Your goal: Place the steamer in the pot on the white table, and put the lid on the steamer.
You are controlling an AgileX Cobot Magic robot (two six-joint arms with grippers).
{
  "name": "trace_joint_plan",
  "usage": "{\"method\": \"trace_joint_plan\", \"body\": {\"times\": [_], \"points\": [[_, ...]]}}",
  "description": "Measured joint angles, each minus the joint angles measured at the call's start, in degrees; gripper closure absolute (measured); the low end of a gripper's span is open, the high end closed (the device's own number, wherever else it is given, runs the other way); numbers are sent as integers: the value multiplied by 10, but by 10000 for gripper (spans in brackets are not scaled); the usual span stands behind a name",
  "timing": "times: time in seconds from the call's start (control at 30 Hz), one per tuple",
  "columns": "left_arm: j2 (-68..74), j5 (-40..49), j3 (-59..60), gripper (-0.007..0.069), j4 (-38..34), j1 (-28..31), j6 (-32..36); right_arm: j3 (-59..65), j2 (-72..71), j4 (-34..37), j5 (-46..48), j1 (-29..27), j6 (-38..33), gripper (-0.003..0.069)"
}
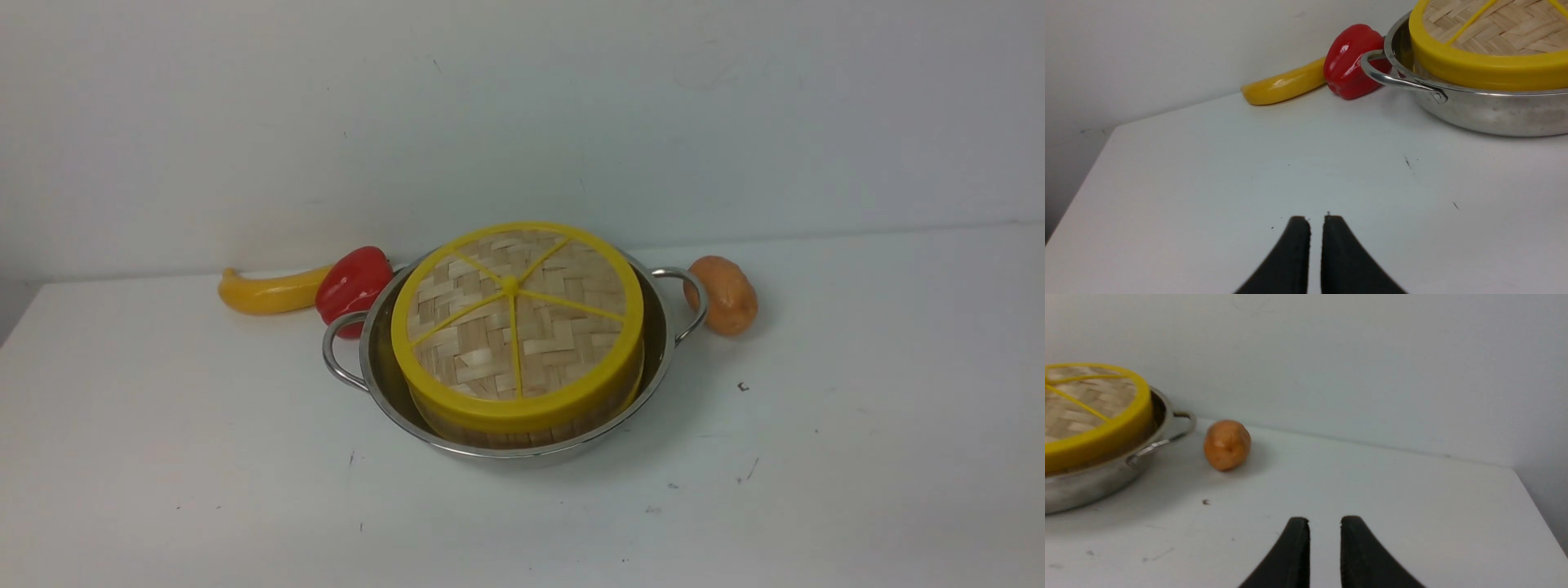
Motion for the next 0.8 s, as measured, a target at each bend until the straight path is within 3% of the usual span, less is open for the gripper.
{"method": "trace_joint_plan", "body": {"times": [0.07,0.23,0.8], "points": [[0,0,0,573,0,0,0,50,-36,0,-20,-27,8,506],[0,0,0,566,0,0,0,95,-56,0,-52,-35,19,491],[0,0,0,541,0,0,0,99,-56,1,-61,-36,28,453]]}}
